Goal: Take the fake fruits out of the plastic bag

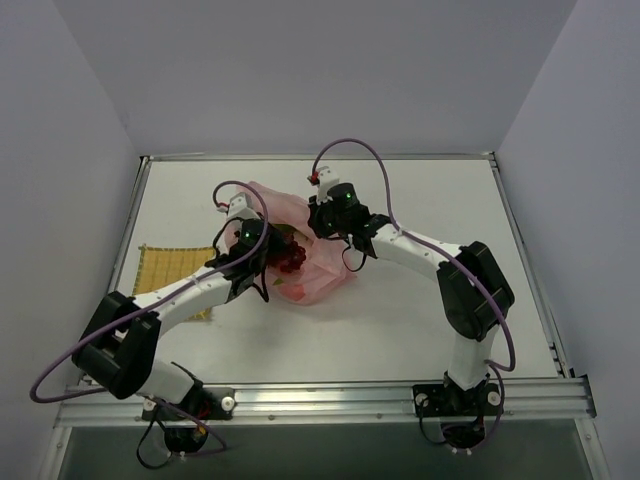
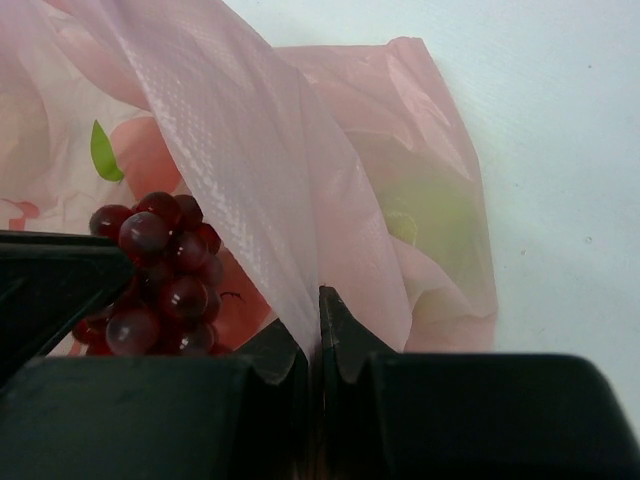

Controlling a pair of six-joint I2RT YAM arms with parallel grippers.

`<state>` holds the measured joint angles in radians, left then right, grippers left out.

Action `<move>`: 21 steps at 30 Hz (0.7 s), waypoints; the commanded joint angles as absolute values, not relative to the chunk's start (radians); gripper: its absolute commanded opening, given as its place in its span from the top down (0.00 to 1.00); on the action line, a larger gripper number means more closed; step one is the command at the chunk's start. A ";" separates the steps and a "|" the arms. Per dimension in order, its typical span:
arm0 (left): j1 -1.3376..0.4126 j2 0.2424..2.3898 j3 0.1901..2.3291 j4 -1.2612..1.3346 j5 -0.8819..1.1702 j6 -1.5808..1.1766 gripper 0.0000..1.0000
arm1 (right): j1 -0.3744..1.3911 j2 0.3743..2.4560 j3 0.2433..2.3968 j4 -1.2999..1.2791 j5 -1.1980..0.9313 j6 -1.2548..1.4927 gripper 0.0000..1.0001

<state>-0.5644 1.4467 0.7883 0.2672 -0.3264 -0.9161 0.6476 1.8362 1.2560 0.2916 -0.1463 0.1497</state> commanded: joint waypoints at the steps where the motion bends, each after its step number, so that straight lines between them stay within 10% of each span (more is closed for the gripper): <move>1: -0.557 1.361 0.819 0.373 -0.190 -0.900 0.98 | 0.644 1.801 1.250 0.327 -0.144 0.153 0.99; 21: -0.416 0.732 1.017 -0.261 -0.291 -0.727 0.98 | 0.643 1.789 1.249 0.339 -0.138 0.160 0.99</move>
